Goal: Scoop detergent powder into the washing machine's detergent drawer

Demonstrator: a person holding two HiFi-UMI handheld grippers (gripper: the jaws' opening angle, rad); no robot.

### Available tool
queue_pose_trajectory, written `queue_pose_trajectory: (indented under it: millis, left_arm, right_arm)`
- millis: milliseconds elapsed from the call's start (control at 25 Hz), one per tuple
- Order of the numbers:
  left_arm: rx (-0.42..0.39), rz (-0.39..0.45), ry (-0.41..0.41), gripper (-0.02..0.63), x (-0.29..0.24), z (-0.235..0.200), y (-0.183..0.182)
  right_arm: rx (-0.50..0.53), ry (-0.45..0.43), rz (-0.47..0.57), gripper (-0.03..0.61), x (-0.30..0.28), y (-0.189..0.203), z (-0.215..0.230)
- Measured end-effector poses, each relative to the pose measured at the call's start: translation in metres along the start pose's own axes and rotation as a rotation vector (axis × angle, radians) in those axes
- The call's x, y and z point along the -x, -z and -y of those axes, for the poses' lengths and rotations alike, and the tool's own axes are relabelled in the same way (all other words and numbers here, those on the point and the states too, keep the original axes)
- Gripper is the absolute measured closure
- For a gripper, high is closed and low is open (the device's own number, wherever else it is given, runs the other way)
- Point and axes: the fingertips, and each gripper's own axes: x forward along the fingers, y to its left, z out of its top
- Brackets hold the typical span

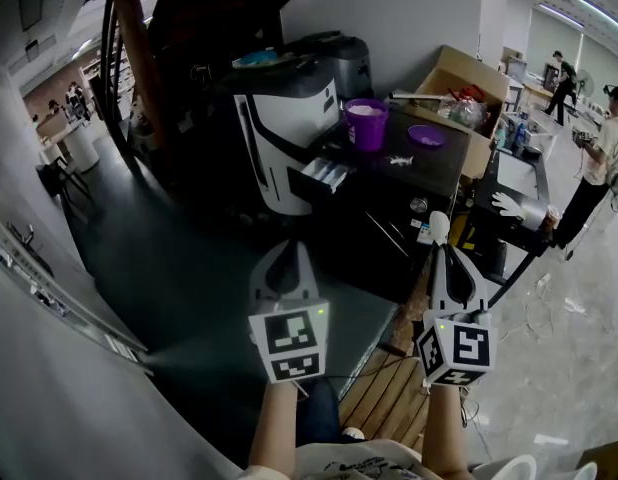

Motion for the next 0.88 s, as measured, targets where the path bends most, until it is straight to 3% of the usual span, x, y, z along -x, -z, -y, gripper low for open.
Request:
queue_pose_trajectory:
  millis: [560,880]
  left_arm:
    - [0.017,-0.026,-0.008,0.612,-0.024,-0.002,0.014]
    - [0.021,-0.030,0.002,0.611,-0.065,-0.023,0.021]
  right_arm:
    - [-0.026,-0.020,-0.019,0.558,-0.026,0.014,0.003]
    - [-0.022,-0.008,-0.030,0.558,-0.068,0.025,-0.005]
